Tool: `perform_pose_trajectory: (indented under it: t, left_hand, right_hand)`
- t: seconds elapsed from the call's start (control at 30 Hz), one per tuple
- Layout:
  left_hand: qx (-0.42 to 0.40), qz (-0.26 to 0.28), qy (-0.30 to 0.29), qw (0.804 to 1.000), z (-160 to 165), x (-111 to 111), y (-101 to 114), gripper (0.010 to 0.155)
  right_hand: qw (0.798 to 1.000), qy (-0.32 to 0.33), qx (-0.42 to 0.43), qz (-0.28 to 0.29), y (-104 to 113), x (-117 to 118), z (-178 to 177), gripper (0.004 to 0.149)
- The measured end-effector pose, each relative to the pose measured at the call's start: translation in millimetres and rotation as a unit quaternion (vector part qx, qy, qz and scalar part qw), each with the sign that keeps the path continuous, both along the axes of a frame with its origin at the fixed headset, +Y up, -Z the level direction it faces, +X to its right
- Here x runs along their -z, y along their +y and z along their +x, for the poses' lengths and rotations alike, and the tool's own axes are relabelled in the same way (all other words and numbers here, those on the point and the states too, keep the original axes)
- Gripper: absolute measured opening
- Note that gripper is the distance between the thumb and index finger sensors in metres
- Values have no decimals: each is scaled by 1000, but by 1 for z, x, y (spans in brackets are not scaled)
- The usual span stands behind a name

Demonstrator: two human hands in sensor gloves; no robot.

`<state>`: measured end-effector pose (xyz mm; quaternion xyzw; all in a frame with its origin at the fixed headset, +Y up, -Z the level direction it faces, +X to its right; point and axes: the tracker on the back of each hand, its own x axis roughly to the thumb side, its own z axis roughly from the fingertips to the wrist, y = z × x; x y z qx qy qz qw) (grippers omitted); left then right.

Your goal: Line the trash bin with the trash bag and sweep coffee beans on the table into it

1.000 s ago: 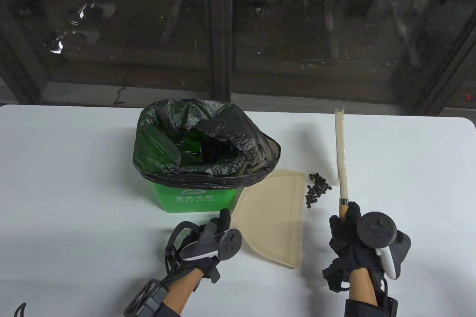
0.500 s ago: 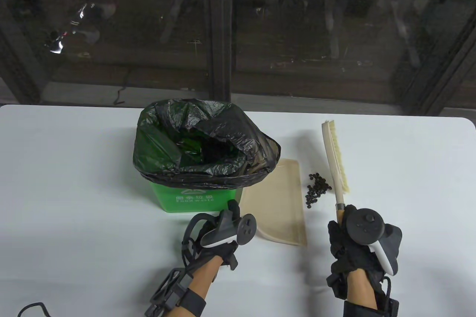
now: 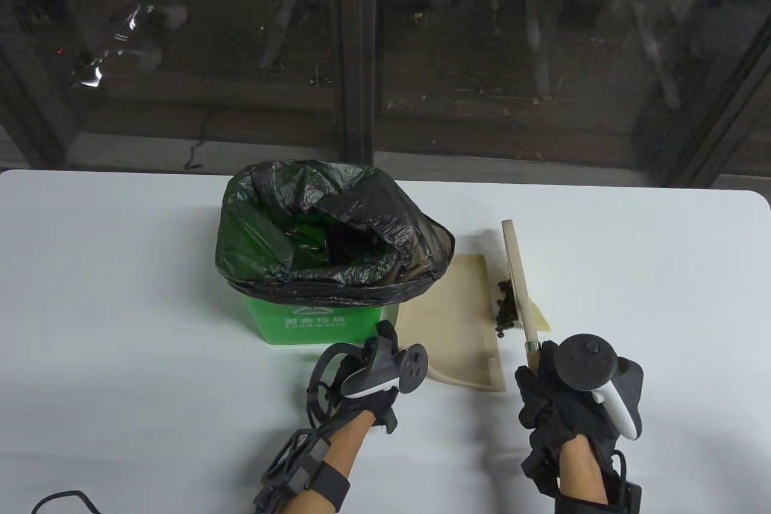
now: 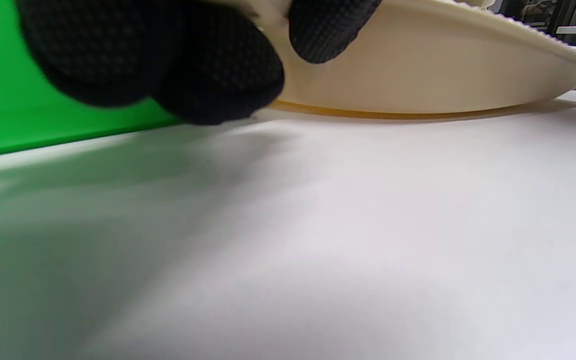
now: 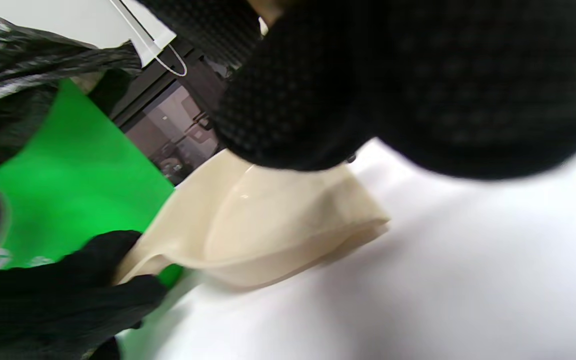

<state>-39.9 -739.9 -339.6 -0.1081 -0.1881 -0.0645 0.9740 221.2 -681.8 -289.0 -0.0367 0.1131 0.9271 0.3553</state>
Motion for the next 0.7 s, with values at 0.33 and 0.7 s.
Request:
perform_pose_trajectory:
  t: [0.33, 0.7]
  left_hand:
    - [-11, -9, 3, 1000, -1, 0, -1, 68]
    - [-18, -9, 4, 1000, -6, -1, -2, 68]
  right_hand:
    - [992, 37, 121, 5, 2, -2, -3, 69]
    - [976, 7, 195, 101, 7, -5, 5, 68]
